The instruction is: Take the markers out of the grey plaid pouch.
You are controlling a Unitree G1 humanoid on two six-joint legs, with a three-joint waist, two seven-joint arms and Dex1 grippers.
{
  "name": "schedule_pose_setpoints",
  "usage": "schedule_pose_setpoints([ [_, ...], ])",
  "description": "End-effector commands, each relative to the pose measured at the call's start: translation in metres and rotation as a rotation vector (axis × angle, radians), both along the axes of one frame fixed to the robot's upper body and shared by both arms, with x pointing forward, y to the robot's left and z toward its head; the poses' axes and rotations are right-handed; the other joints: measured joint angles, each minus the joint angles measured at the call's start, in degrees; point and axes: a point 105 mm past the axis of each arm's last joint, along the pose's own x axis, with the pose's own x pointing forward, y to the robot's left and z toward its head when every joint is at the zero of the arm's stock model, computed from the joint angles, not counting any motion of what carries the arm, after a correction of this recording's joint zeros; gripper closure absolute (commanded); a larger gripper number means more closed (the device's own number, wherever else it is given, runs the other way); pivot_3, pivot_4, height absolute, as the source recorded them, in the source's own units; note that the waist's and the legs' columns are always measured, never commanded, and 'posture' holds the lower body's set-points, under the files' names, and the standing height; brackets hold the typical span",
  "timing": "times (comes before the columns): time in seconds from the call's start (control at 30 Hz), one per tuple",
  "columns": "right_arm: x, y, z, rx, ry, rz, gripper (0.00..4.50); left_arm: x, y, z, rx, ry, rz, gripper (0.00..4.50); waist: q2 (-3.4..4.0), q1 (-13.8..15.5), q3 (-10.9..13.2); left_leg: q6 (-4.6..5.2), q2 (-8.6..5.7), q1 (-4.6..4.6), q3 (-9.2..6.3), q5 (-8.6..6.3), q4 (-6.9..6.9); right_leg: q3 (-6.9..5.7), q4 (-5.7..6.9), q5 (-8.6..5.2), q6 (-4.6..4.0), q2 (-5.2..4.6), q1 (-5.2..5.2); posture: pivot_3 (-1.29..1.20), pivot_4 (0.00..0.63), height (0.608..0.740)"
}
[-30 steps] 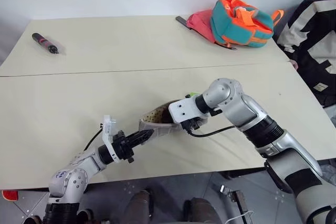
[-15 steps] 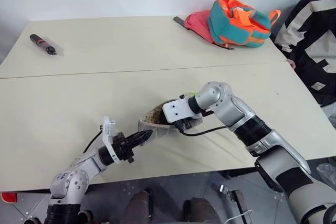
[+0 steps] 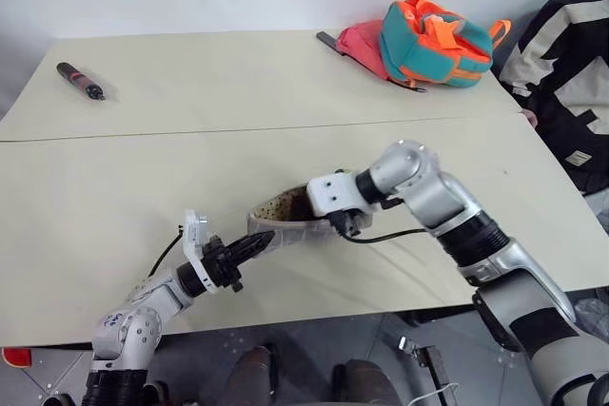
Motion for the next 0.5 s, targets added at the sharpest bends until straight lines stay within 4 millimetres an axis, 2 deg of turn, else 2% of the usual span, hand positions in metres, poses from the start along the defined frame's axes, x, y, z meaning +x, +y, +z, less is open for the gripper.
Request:
schedule_pose_setpoints([
  [0.03,-0.009,0.007,0.044,0.151,-0.019,0.042,3.90,0.002,0.005,0.005,0.049,-0.049,0.028,4.50,0.00,0.0,0.0,-0.01,0.01,0.00,0.01,-0.01,0.00,0.00,0.00,0.00,0.00,0.00,0.00,0.00,0.150,0.740],
  [0.33,-0.003,0.004,0.074,0.296,-0.010,-0.002,3.90,0.016,0.008,0.020,0.141,-0.182,0.081,4.50,0.03,0.1,0.0,0.00,0.00,-0.06,0.05,-0.01,-0.01,0.01,-0.02,0.00,0.00,0.03,-0.07,0.00,0.150,0.740],
  [0.47,0.021,-0.008,0.059,0.248,-0.049,-0.128,3.90,0.009,0.007,0.019,0.158,-0.169,0.032,4.50,0.04,0.0,0.0,0.02,0.01,-0.06,0.06,-0.02,-0.01,0.00,-0.02,0.00,0.00,0.04,-0.06,0.00,0.150,0.740],
  [0.5,0.025,-0.011,0.055,0.225,-0.068,-0.145,4.06,0.007,0.007,0.019,0.138,-0.145,0.017,4.50,0.04,0.0,0.0,0.02,0.00,-0.05,0.08,-0.02,-0.01,0.01,-0.01,0.00,0.00,0.04,-0.07,0.00,0.150,0.740],
])
